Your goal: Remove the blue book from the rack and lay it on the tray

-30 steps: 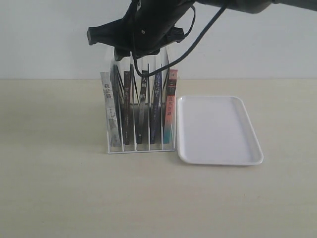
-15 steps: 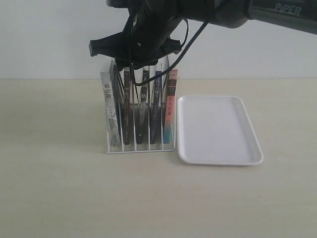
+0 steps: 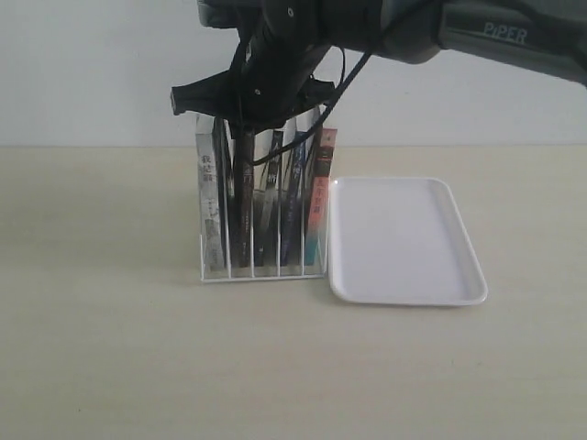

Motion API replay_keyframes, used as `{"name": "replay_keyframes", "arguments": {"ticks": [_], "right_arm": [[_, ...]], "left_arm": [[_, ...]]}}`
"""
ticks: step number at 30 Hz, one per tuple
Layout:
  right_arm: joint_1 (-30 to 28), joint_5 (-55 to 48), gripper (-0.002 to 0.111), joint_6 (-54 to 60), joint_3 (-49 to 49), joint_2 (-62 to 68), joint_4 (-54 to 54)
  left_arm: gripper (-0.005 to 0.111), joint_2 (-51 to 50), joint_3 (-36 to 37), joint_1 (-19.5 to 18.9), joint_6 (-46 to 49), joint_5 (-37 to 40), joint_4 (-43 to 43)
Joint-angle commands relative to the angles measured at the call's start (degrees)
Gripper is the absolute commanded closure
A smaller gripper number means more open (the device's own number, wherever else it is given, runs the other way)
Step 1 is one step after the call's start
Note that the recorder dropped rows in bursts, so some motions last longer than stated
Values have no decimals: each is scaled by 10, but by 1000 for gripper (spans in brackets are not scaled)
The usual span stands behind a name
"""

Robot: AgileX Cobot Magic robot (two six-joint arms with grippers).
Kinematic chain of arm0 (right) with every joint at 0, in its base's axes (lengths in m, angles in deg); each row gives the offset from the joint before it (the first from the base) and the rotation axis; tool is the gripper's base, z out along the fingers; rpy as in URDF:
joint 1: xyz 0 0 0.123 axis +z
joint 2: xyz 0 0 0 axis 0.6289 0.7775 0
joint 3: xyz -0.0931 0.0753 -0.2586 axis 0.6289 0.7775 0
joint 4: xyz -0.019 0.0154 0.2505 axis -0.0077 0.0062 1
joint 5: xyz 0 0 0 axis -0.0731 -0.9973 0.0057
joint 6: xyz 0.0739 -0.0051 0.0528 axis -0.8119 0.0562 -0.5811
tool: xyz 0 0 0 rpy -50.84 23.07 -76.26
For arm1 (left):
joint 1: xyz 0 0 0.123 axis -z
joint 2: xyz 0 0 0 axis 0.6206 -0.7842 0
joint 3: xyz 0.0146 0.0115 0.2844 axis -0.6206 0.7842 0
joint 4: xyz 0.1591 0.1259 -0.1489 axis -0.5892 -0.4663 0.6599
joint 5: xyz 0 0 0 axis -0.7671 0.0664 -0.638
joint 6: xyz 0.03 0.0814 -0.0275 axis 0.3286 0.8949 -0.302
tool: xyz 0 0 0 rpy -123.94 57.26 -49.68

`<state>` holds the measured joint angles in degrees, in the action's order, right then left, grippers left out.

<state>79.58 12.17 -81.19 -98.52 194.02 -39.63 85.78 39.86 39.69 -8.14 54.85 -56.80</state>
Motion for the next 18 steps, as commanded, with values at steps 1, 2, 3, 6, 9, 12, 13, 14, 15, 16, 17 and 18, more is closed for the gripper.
{"name": "replay_keyframes", "arguments": {"ticks": [1, 2, 3, 6, 9, 12, 13, 14, 15, 16, 17, 18], "right_arm": [[0, -16, 108, 9, -27, 1, -2], [0, -17, 108, 9, -32, 1, -2], [0, -21, 108, 9, -38, 1, -7], [0, -27, 108, 9, -48, 1, -9], [0, -33, 108, 9, -60, 1, -9], [0, -43, 108, 14, -84, 1, -9], [0, -46, 108, 16, -92, 1, -10], [0, -51, 108, 16, -101, 1, -10], [0, -57, 108, 16, -107, 1, -10], [0, -60, 108, 19, -114, 1, -13], [0, -63, 108, 21, -119, 1, -15], [0, -65, 108, 20, -124, 1, -16]], "left_arm": [[102, 2, -2, -1, 2, -7, 1], [102, 2, -2, -1, 2, -7, 1], [102, 2, -2, -1, 2, -7, 1], [102, 2, -2, -1, 2, -7, 1], [102, 2, -2, -1, 2, -7, 1], [102, 2, -2, -1, 2, -7, 1], [102, 2, -2, -1, 2, -7, 1], [102, 2, -2, -1, 2, -7, 1], [102, 2, -2, -1, 2, -7, 1], [102, 2, -2, -1, 2, -7, 1], [102, 2, -2, -1, 2, -7, 1], [102, 2, -2, -1, 2, -7, 1]]}}
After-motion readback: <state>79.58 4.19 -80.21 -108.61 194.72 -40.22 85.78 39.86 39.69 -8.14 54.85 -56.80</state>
